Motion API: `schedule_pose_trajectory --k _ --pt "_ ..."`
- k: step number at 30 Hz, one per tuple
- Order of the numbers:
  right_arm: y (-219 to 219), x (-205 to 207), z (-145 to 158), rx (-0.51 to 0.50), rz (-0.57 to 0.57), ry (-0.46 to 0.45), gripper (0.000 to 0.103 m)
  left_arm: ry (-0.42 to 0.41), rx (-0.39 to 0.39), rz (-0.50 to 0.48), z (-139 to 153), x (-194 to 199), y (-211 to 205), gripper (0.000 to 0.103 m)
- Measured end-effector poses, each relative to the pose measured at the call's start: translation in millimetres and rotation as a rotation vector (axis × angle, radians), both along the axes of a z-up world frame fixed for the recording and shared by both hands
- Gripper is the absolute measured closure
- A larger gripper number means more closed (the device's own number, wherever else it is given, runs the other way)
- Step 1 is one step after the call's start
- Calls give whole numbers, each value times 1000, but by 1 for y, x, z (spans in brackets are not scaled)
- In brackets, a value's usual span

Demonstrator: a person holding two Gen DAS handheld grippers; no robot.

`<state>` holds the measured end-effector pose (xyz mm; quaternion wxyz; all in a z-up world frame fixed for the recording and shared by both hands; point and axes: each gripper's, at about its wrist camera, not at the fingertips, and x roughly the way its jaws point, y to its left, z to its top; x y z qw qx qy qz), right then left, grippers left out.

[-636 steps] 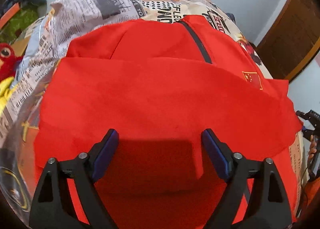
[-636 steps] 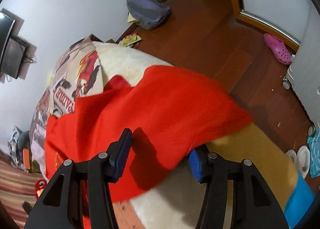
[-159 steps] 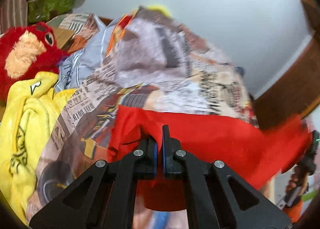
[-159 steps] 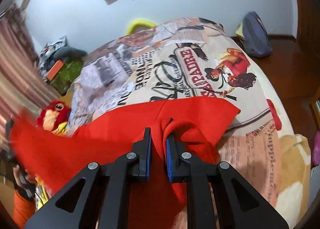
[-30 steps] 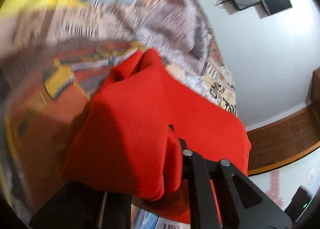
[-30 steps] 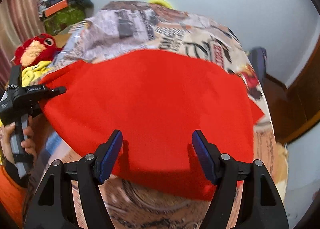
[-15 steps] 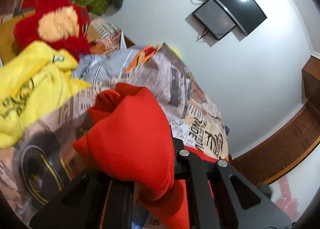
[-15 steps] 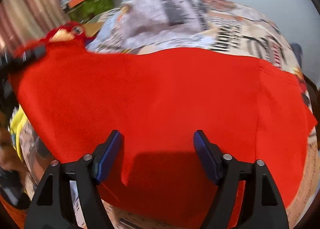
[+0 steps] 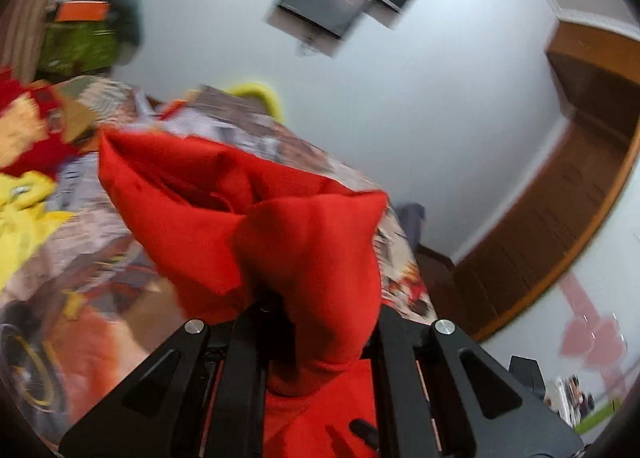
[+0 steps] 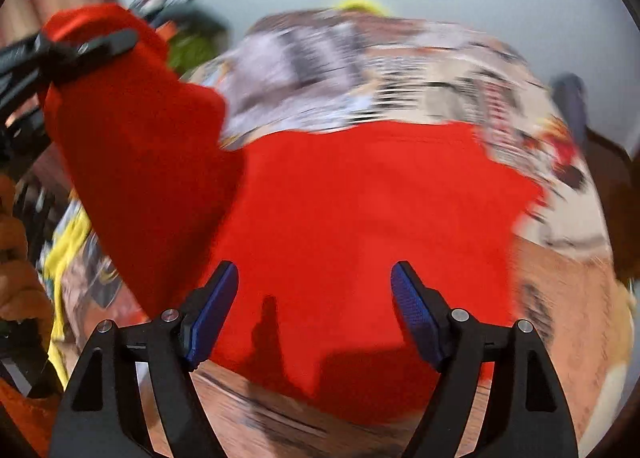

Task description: Fold large clothes

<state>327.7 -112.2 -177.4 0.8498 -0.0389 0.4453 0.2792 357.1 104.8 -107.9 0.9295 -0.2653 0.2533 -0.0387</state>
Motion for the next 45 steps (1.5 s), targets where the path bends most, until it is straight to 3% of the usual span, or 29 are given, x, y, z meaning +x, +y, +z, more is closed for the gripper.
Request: schedule_pose_trajectory --k 5,9,13,16,19,21,23,27,32,37,41,45 --pt "-78 10 -2 -5 -171 47 27 84 48 -199 -17 36 -86 96" --pt "-130 6 -11 42 -279 111 27 271 91 -389 -79 51 -147 96" --pt "-157 -4 -19 27 -326 136 27 404 189 -478 -128 40 -175 96" --pt "-167 -12 -18 19 -325 138 27 435 221 -553 -136 25 -182 95" --pt "-166 -20 -8 26 -316 128 27 422 252 -598 -123 10 -179 79" --pt "-165 -21 -1 41 -310 115 27 405 249 -616 -111 -3 -176 61" --pt "-161 -23 8 57 -300 104 27 378 244 -634 -97 -21 -176 54" --pt "-145 -27 26 84 -259 74 27 320 295 -595 -73 -51 -158 47" --pt "-106 -28 39 85 -176 44 27 289 407 -402 -60 -58 -107 32" --pt "-62 -17 28 72 -112 62 27 366 389 -259 -82 -35 -54 32" --pt "-46 -1 3 40 -120 105 27 461 357 -262 -119 -27 -40 31" --pt "-59 13 -21 -9 -167 170 27 417 363 -198 -132 -38 -39 18"
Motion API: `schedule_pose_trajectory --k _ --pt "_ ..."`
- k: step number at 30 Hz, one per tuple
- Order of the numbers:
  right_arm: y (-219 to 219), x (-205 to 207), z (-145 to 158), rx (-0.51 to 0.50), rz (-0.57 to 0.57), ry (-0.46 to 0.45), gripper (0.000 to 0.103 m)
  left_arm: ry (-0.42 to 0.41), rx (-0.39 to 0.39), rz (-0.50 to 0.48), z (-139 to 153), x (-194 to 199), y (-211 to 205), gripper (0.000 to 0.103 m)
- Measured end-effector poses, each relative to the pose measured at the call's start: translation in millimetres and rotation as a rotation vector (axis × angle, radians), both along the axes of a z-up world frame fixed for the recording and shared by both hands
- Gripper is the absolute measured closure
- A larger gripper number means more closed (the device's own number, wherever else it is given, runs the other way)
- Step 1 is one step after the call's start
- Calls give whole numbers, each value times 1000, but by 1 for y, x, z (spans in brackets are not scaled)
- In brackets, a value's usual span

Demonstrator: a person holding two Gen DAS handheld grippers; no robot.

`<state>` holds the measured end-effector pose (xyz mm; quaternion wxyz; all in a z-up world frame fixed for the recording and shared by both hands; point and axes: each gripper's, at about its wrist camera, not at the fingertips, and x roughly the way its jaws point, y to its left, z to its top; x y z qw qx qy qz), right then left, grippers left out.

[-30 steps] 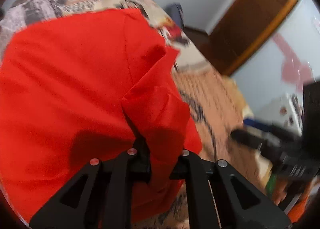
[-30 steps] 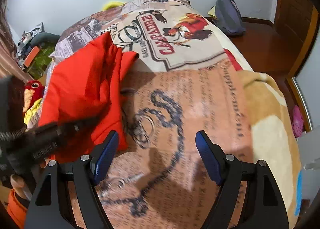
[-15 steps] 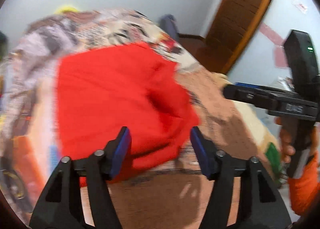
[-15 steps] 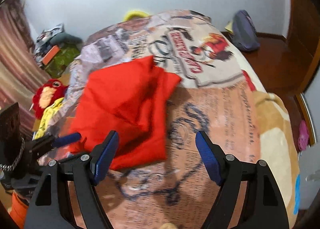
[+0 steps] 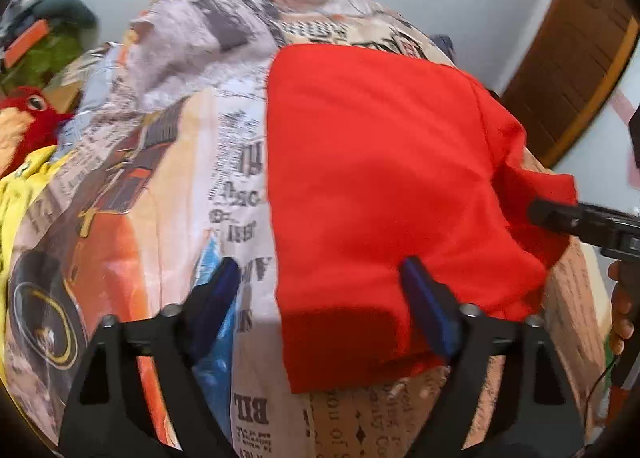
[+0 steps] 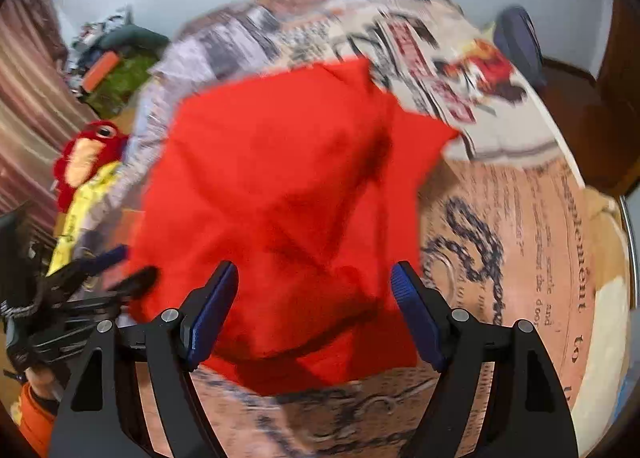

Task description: Fold large clothes

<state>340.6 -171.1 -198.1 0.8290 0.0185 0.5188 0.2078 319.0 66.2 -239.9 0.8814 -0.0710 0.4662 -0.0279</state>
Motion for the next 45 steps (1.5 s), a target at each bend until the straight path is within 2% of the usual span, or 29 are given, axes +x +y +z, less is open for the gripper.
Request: schedule_pose_trajectory --k 3,6,9,11,12,16,19,25,31,35,42,45 --pt "-29 10 -15 -48 -77 43 27 10 -63 -1 -5 -6 4 17" --pt "-64 7 -26 16 -128 101 26 27 -118 -7 -9 -11 6 17" --pt "-87 -7 -32 24 -177 130 26 43 -138 -25 -8 -21 6 14" --pt "-93 -17 -35 -88 -218 140 26 56 -114 -39 -10 -24 4 14" --pt "-93 -20 -33 -109 -213 132 26 64 -82 -57 -9 -27 1 14" --pt "-98 -39 -8 -75 -187 69 25 49 76 -87 -4 -41 -6 14" --pt "-94 -48 19 -55 -161 -7 24 29 90 -68 7 -47 4 14" --pt "-68 -50 54 -8 -96 -105 24 -44 9 40 41 -41 44 14" --pt "-39 -30 51 52 -53 -115 24 -65 -71 71 54 -12 66 14" --pt "-25 -15 38 99 -37 -68 24 -25 -179 52 40 13 69 14" --pt "-19 27 -10 197 -66 66 24 94 -377 15 -7 57 62 14" --pt "-25 45 -30 230 -91 141 24 115 -510 -5 -21 72 65 14"
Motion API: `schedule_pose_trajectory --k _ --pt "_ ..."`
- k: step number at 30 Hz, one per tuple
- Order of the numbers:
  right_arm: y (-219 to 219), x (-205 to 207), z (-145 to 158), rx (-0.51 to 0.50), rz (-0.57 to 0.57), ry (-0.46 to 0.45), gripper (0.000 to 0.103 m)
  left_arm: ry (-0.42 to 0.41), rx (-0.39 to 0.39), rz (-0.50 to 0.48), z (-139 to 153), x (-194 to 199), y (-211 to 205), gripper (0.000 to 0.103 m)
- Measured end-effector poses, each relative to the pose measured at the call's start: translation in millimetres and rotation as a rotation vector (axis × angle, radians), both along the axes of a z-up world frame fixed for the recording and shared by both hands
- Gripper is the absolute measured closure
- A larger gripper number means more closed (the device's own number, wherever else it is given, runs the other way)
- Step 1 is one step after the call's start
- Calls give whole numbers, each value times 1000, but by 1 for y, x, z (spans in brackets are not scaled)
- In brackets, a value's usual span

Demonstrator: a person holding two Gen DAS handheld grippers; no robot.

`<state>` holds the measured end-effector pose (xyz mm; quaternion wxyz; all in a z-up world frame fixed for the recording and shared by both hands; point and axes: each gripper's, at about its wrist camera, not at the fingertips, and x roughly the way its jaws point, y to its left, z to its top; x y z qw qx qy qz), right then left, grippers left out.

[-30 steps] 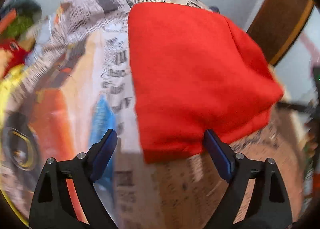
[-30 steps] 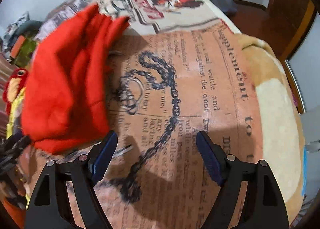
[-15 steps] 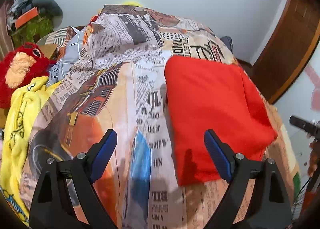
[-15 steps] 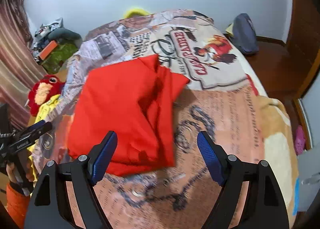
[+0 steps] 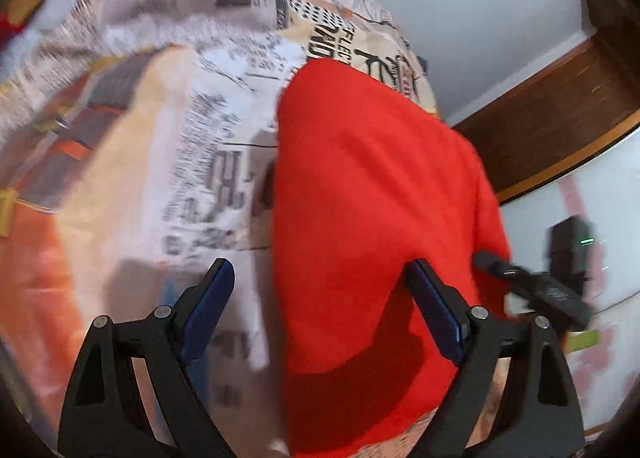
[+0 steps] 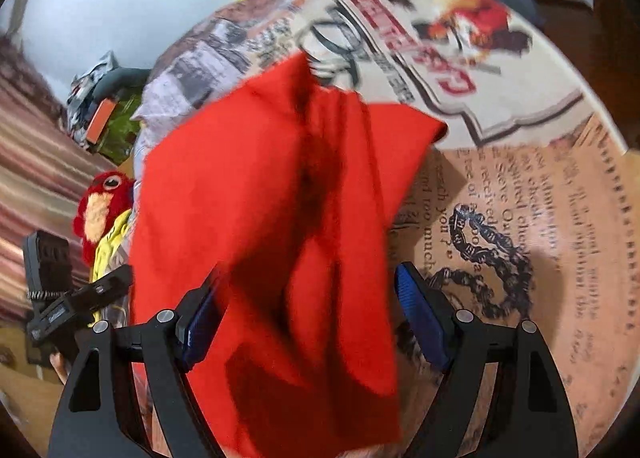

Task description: Fold large clothes

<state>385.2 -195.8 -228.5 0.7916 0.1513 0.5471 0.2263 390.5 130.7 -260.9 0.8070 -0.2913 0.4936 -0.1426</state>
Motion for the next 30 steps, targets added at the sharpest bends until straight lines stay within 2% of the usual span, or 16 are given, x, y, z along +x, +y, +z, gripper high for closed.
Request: schedule_pose_trajectory --k 3,9,11,12,13,14,15,16,18,21,26,30 --pt "-8 10 -14 80 9 69 21 25 -73 0 -10 11 3 14" --pt "-5 12 -10 121 38 39 24 59 -184 6 -30 29 2 13" --pt "-1 13 -9 142 48 37 35 56 -198 12 -30 29 2 13" --pt "2 16 -10 155 57 48 45 54 -202 13 -29 28 1 14" --pt "3 16 -11 164 54 65 49 51 -204 10 -28 28 0 16" --pt "2 18 -11 164 46 70 52 44 -212 -2 -26 26 -1 26" --pt "3 16 -9 163 44 69 60 37 -228 -20 -23 26 -3 34" --pt "3 14 -5 162 45 65 65 32 -222 -23 -18 25 -4 36" --pt "4 11 3 167 43 58 73 5 -197 -34 -7 18 -5 51" --pt "8 5 19 175 53 46 75 -14 -208 -48 7 8 -4 61" --pt "38 -10 48 138 98 2 75 -83 -143 -56 41 -12 4 63" --pt "68 -16 67 129 124 -41 75 -150 -118 -35 68 -31 31 63"
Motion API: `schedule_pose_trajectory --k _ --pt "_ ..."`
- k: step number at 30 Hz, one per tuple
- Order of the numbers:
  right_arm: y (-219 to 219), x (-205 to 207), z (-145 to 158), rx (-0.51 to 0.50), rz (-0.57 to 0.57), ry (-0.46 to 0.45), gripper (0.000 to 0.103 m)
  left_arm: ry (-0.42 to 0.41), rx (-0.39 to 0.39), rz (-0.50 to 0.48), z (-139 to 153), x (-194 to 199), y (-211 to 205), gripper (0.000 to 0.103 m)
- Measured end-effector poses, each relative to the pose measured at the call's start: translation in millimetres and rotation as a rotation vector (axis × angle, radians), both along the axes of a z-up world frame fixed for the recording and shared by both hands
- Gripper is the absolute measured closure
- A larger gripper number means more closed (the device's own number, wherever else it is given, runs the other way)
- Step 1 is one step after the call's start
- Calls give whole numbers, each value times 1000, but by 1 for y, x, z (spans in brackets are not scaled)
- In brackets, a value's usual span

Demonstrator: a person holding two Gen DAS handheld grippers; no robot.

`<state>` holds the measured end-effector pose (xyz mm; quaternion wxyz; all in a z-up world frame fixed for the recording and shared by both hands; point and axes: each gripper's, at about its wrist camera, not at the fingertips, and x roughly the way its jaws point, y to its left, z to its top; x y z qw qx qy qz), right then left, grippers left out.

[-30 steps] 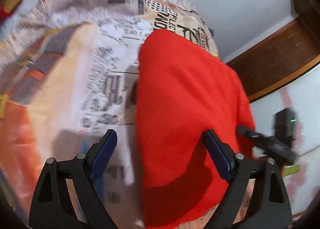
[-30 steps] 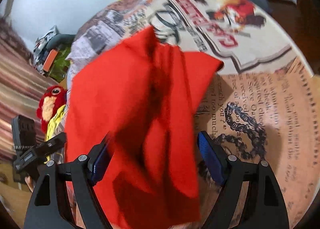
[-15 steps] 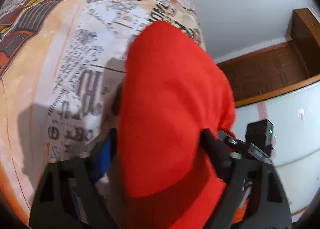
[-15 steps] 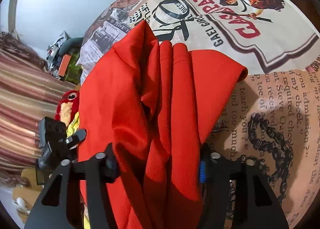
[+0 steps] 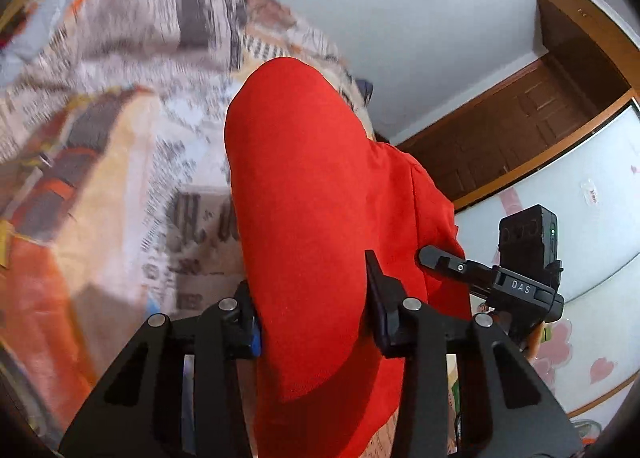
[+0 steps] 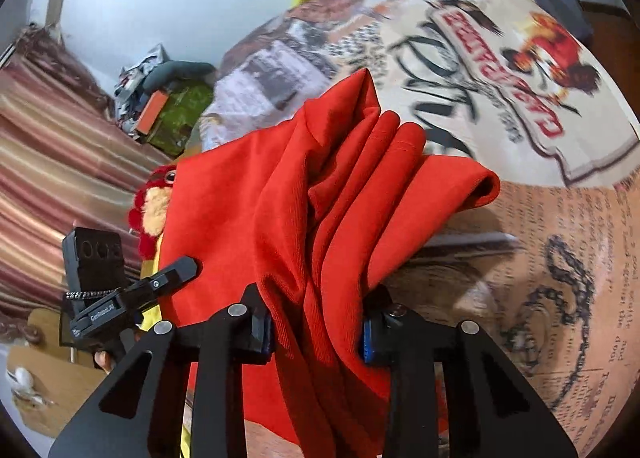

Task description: Fold large clothes

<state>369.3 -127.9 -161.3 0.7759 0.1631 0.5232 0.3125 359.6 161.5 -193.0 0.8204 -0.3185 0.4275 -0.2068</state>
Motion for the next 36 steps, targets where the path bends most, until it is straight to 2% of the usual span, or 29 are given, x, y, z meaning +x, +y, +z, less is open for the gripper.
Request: schedule_pose_trajectory --k 8,15,21,24,28,29,30,32,34,36 --pt "72 7 16 24 67 -55 75 -55 42 105 32 -6 77 63" --pt "149 33 4 18 115 -57 75 -35 82 212 25 11 142 63" --pt "196 64 -30 8 128 -4 75 30 107 286 -9 43 189 63" --pt "215 81 -56 -15 118 46 75 77 144 306 -33 57 196 63" --pt "232 99 -99 -86 102 116 75 194 229 326 -83 78 206 62" --pt "233 100 -110 -115 97 116 74 234 252 339 -97 80 209 59" --pt "233 99 -113 -138 94 96 71 255 270 355 -107 78 212 52" --pt "232 94 -117 -177 128 56 67 246 260 363 -114 71 216 48" --pt "230 87 -118 -224 160 26 57 233 263 353 -110 64 214 45" --pt "224 79 -118 -294 167 -15 48 224 323 338 -102 55 206 40"
